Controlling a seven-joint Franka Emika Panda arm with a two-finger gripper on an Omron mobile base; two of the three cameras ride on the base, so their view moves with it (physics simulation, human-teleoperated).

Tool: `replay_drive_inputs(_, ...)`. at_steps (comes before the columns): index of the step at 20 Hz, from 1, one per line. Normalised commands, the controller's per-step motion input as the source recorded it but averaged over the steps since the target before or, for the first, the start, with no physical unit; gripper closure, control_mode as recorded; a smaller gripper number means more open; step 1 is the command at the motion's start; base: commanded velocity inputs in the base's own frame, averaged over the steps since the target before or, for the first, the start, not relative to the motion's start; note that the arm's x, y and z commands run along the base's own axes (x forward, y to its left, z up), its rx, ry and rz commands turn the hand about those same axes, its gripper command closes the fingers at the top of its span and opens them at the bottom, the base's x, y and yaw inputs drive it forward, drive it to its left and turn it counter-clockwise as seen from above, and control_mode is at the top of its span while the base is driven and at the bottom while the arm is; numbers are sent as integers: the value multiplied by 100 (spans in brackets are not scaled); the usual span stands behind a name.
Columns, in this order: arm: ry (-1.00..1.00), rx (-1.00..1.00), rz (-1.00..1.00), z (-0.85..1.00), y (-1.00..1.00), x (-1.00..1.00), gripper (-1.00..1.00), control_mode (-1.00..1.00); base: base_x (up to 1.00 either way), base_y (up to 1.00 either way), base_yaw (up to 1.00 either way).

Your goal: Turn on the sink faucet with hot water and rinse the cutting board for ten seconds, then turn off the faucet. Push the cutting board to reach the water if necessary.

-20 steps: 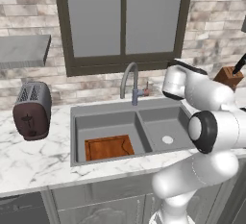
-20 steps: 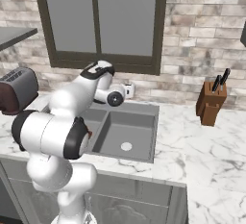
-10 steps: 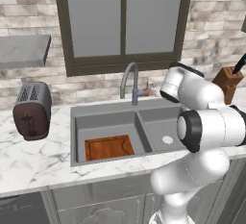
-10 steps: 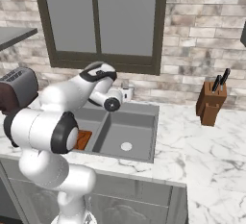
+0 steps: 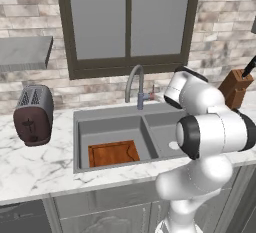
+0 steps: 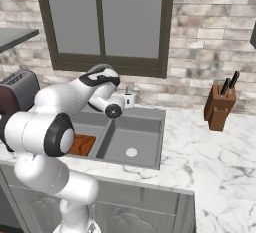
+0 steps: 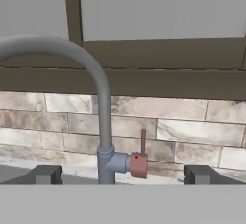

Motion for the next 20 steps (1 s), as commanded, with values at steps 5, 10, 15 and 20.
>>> replay_drive_inputs(5,0,0,0,-6,1,0,-100,-100,0,0,0)
replay_drive_inputs(10,-2,0,0,-23,0,1,-100,-100,0,0,0)
replay_drive_inputs(15,-1,0,0,-13,0,8,-100,-100,0,0,0)
replay_drive_inputs(20,0,0,0,-10,0,12,-100,-100,0,0,0)
